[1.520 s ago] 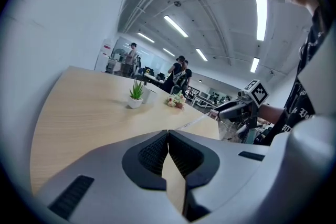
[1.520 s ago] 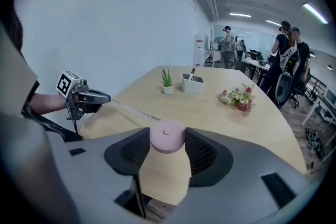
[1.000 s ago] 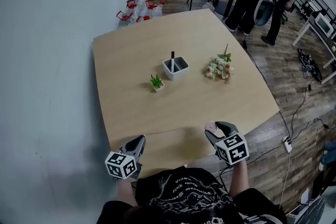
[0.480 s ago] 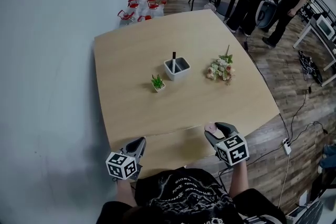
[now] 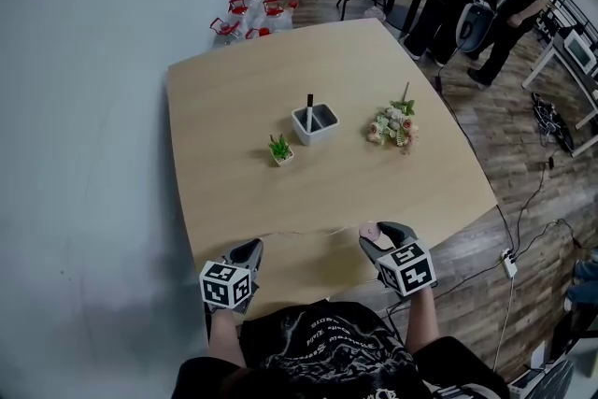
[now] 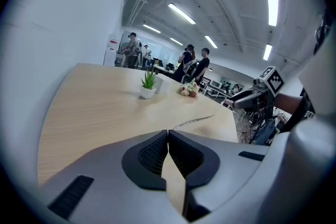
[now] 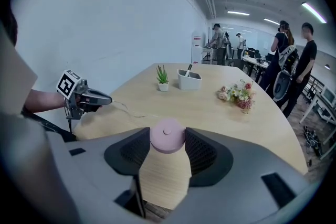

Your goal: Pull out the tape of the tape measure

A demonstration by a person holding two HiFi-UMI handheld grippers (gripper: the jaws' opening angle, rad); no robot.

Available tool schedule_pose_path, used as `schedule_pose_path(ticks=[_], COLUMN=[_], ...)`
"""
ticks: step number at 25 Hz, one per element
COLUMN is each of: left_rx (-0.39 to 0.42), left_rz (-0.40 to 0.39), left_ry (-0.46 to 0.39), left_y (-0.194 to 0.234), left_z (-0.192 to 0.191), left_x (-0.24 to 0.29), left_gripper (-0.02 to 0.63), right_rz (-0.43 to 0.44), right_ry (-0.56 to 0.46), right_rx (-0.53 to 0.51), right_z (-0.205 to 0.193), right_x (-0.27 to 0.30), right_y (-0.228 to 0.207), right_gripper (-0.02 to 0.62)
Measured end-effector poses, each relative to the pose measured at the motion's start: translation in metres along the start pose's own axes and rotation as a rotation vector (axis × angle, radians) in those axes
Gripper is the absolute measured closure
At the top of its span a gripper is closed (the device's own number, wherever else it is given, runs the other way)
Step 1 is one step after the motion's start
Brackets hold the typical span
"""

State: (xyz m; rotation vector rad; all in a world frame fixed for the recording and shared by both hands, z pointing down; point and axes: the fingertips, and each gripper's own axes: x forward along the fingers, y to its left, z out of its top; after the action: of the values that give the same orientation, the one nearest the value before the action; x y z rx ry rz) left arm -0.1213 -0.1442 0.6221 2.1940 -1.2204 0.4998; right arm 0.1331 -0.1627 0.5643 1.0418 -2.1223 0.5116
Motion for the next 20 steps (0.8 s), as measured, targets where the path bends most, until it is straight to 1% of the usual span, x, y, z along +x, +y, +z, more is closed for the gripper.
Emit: schedule_pose_path(ticks=[3, 7, 9, 12, 17, 18, 19, 20], left_rx=[0.029, 0.081, 0.083, 0.069, 0.059, 0.044, 0.027, 0.009], left_rz=[0.023, 0.106, 0.122, 0.184, 0.256, 0.274, 0.286, 0.292], left_ry=[0.066, 0.169, 0.212, 0.276, 0.321, 0.315, 0.305, 0.294], left_y=[-0.001, 0.005, 0.006, 0.012, 0.019, 0.022, 0.023, 0.024], left_z=[-0.002, -0.009, -0.013, -0.017, -0.013, -0.011, -0.009, -0.007], left_x=[0.017, 0.04, 0.05, 0.063, 0.074, 0.074, 0.074, 0.074], left_gripper=[0.595, 0.595, 0.595, 0.595, 0.589, 0.552, 0.481, 0.449], right_rz=[0.008, 0.024, 0.038, 0.049, 0.059, 0.062, 0.065, 0.066], right_ry=[0.015, 0.03, 0.028, 0.021, 0.042, 0.045, 0.049, 0.053], right_rx=[0.002, 0.01, 0.014, 0.03, 0.031, 0.035, 0.041, 0.046], right_z=[-0.006, -0.013, -0.016, -0.018, -0.023, -0.024, -0.026, -0.027], right_x=[0.006, 0.014, 0.02, 0.028, 0.035, 0.036, 0.037, 0.038], right_y=[0.003, 0.007, 0.011, 0.014, 0.016, 0.017, 0.017, 0.016], right_gripper=[0.37, 0.37, 0.37, 0.37, 0.37, 0.37, 0.37, 0.37])
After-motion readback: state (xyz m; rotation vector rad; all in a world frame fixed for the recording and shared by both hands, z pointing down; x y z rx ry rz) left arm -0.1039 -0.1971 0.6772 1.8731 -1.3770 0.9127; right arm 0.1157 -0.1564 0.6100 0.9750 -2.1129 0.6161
